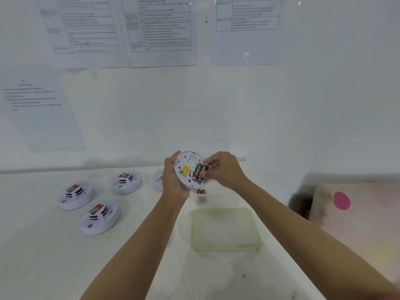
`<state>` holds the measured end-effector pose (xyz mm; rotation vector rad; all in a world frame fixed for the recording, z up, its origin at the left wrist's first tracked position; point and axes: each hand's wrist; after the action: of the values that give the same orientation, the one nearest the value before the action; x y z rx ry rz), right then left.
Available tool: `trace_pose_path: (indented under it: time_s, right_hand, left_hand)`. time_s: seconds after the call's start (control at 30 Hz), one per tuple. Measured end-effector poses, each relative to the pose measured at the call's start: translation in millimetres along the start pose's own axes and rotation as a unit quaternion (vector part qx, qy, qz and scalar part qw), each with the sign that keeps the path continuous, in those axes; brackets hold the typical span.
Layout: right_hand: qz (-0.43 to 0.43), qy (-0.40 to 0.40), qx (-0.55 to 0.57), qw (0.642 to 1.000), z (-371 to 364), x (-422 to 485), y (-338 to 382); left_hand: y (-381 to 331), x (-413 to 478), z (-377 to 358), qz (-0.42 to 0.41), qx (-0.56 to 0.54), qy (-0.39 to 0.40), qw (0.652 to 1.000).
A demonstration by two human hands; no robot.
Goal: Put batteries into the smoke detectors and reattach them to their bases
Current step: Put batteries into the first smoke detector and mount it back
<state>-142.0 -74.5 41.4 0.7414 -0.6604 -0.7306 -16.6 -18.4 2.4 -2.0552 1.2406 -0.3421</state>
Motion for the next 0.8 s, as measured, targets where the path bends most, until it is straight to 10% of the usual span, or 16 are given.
trace_pose_path:
  time_s: [0.8]
  right_hand:
    - [0.012,-0.011,-0.03,0.999,-18.6,-21.5,1.3]
  left_hand:
    - [-6.1,-20.0,-2.2,0.009,0.018,-0.005,1.0]
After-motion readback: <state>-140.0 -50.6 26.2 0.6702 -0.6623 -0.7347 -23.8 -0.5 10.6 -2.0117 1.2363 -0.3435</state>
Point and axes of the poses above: each hand's wrist, its own x-axis towards the middle knuckle, its own z-axis out of the back of the hand, y = z × x, and after that the axes turned 2 degrees about -y, right-handed
